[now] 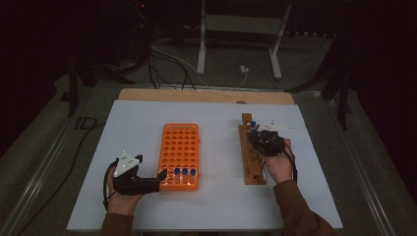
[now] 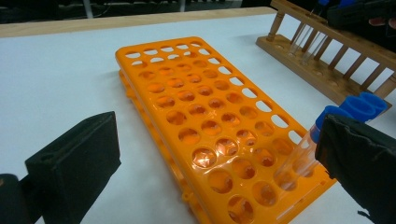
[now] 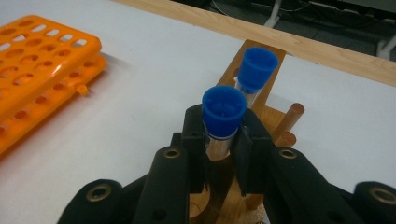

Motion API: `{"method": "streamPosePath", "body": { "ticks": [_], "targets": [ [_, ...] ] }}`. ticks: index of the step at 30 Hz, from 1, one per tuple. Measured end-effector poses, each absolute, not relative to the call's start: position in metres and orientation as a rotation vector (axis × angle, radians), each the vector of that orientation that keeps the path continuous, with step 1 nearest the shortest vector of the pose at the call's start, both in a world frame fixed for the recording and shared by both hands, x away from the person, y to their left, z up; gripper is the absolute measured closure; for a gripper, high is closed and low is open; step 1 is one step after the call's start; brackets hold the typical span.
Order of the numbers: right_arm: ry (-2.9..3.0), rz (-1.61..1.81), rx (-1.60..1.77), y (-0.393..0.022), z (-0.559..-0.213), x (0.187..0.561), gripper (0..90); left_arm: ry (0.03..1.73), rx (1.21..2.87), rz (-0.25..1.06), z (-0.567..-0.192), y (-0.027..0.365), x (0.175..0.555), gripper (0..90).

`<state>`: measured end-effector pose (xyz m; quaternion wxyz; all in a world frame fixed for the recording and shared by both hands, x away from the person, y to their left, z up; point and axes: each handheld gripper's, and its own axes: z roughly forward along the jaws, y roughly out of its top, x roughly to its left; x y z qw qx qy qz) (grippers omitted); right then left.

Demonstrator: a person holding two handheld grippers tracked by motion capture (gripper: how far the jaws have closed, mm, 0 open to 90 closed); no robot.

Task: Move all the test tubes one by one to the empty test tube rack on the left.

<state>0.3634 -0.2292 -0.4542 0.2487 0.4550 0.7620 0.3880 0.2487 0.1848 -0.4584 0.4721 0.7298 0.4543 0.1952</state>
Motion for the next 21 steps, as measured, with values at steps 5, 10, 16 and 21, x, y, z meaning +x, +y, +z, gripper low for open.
{"method": "streamPosePath", "body": {
  "ticks": [5,10,16,21],
  "targets": [
    [2.062,1.076,1.244,-0.231,-0.451,0.361,77.1,1.110,1.789,0.474,-0.459,0.185,0.249,0.6],
    [2.059,1.087,1.242,-0.231,-0.447,0.360,77.1,1.104,1.795,0.469,-0.459,0.184,0.249,0.6],
    [2.058,1.099,1.250,-0.232,-0.441,0.359,77.1,1.102,1.798,0.462,-0.460,0.184,0.249,0.6],
    [2.055,1.103,1.242,-0.233,-0.435,0.358,77.2,1.102,1.797,0.460,-0.460,0.183,0.249,0.6]
  ]
}}
